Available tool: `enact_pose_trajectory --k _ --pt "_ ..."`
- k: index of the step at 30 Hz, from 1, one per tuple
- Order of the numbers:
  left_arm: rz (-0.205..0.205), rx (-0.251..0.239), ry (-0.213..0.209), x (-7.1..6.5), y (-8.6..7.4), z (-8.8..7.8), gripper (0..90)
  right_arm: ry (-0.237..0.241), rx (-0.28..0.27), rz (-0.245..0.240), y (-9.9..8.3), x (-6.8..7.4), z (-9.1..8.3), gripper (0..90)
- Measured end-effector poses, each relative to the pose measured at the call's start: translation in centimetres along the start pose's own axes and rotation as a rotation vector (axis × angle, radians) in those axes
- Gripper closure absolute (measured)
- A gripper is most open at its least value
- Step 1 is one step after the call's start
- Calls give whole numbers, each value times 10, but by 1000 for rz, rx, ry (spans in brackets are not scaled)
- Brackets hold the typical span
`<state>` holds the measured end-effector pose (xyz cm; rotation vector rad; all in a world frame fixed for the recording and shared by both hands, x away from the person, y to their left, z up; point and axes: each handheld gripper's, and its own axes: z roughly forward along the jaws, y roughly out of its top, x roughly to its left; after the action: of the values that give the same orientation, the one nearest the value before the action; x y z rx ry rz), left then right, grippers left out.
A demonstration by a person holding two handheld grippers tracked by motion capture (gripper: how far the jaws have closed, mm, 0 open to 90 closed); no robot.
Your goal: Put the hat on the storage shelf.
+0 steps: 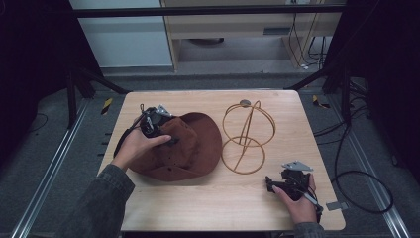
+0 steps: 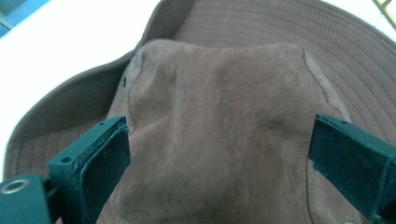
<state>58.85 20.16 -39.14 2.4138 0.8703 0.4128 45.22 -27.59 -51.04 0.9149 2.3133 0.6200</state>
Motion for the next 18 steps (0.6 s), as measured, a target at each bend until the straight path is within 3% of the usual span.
enact_pose_trajectory --k 3,18 --pt "0 21 -1 0 -2 6 50 0 0 0 0 0 0 6" --pt "-4 12 -10 -2 -6 13 65 0 0 1 0 0 0 5"
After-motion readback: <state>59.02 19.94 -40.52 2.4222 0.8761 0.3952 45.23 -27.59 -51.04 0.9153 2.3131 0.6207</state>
